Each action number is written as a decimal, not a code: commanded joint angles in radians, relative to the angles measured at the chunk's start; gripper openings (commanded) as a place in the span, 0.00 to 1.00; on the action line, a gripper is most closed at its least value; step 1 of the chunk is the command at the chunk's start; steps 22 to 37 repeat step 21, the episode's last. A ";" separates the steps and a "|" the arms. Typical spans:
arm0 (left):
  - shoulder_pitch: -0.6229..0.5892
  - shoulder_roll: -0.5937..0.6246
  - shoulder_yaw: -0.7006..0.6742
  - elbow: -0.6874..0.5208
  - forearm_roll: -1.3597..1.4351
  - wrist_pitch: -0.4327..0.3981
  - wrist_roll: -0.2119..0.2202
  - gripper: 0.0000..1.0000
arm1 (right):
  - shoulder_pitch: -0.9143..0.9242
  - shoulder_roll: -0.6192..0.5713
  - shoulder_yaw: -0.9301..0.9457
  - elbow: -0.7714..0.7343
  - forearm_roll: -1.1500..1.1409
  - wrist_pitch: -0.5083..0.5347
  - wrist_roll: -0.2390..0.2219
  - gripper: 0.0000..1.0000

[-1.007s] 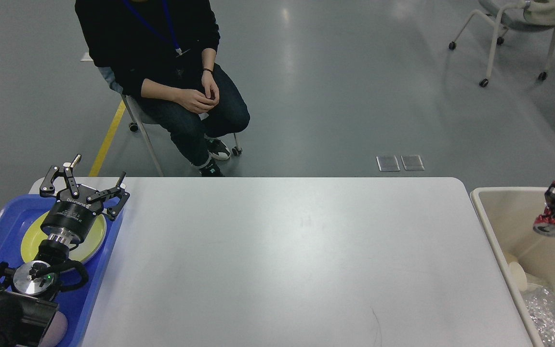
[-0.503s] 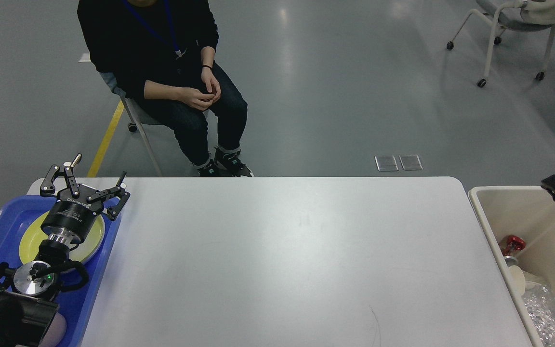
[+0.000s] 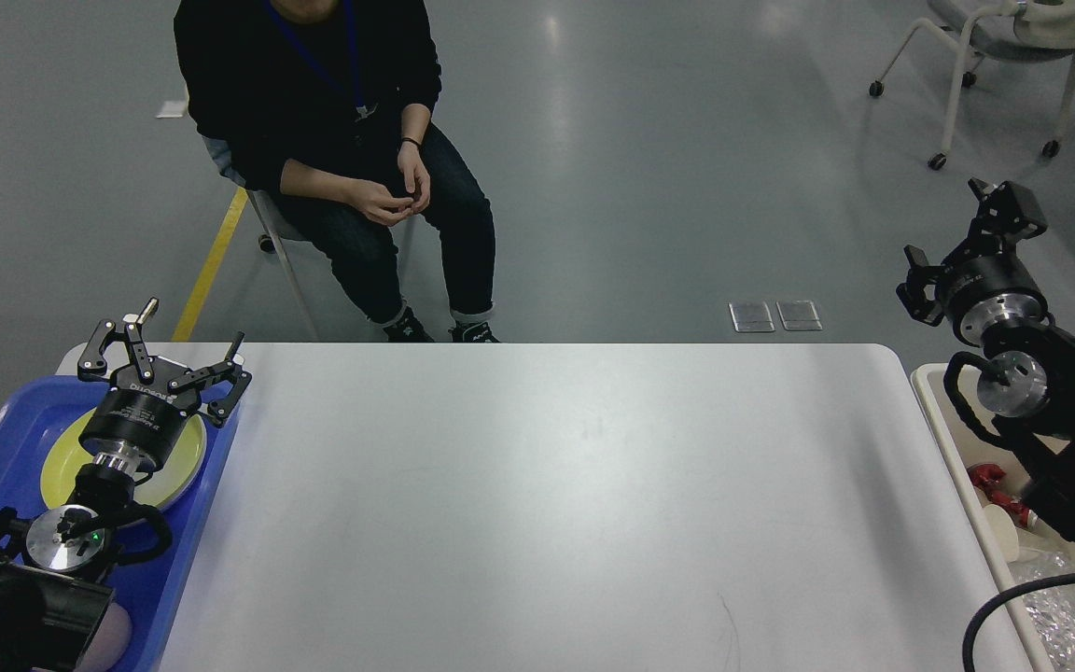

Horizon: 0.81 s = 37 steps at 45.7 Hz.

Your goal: Tidy desktop

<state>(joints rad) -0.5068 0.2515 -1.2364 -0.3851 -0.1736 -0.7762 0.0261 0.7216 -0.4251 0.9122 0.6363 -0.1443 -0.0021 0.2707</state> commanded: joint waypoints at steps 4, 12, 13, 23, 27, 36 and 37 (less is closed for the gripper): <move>-0.001 0.000 0.000 0.000 0.000 0.000 0.000 0.96 | -0.014 0.062 0.073 0.062 0.000 0.034 0.015 1.00; -0.001 0.000 0.000 0.000 0.000 0.000 0.000 0.97 | -0.002 0.135 0.059 0.062 0.000 0.039 0.015 1.00; -0.001 0.000 0.000 0.000 0.000 0.000 0.000 0.97 | -0.002 0.137 0.059 0.062 0.000 0.039 0.015 1.00; 0.001 0.000 0.000 0.000 0.000 0.000 0.000 0.97 | -0.001 0.140 0.059 0.060 0.000 0.040 0.015 1.00; 0.001 0.000 0.000 0.000 0.000 0.000 0.000 0.97 | -0.001 0.140 0.059 0.060 0.000 0.040 0.015 1.00; 0.001 0.000 0.000 0.000 0.000 0.000 0.000 0.97 | -0.001 0.140 0.059 0.060 0.000 0.040 0.015 1.00; 0.001 0.000 0.000 0.000 0.000 0.000 0.000 0.97 | -0.001 0.140 0.059 0.060 0.000 0.040 0.015 1.00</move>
